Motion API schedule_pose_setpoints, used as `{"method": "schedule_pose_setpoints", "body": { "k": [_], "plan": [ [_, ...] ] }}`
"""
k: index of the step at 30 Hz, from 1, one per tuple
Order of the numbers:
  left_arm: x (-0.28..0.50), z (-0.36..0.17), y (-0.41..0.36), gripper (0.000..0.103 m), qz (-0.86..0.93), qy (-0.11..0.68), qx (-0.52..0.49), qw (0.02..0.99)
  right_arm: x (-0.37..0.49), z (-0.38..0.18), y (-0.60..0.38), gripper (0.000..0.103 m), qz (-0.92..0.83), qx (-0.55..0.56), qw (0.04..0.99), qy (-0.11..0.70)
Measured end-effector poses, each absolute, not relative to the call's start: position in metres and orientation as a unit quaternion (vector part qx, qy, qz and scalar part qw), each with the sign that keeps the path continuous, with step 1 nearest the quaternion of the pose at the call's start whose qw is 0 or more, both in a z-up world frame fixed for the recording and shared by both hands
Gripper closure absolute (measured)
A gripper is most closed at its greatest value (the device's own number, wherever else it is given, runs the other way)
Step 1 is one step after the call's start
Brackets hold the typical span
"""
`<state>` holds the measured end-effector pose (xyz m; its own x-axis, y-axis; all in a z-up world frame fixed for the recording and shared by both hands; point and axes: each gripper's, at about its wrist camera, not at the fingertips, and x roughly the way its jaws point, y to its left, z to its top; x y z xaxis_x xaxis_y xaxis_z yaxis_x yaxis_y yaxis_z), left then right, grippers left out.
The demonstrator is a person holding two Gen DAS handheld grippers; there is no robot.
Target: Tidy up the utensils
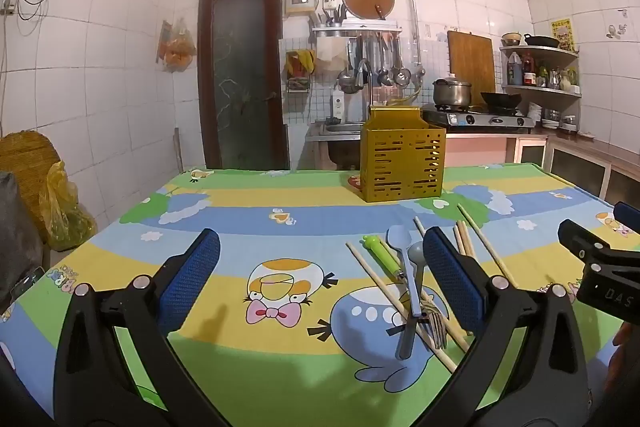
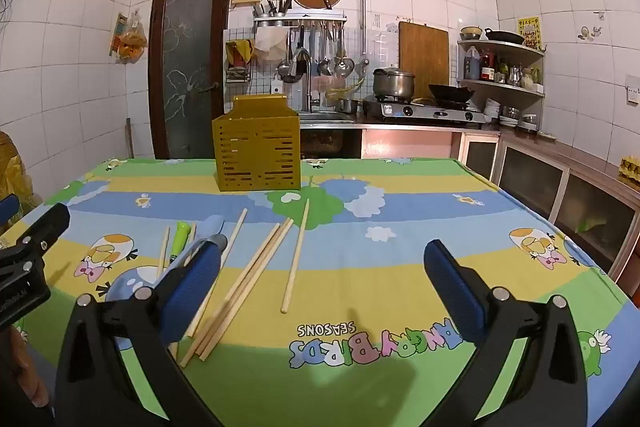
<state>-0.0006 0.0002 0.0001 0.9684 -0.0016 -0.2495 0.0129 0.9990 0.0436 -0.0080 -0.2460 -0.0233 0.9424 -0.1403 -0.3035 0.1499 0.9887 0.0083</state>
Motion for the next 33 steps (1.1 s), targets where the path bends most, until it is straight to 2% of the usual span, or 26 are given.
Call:
{"method": "schedule_pose_setpoints", "body": {
  "k": [33],
  "plan": [
    [-0.003, 0.004, 0.000, 0.005, -0.004, 0.126, 0.025, 0.992, 0.003, -0.025, -0.247, 0.004, -0.073, 0.025, 0.985, 0.155]
  ]
}}
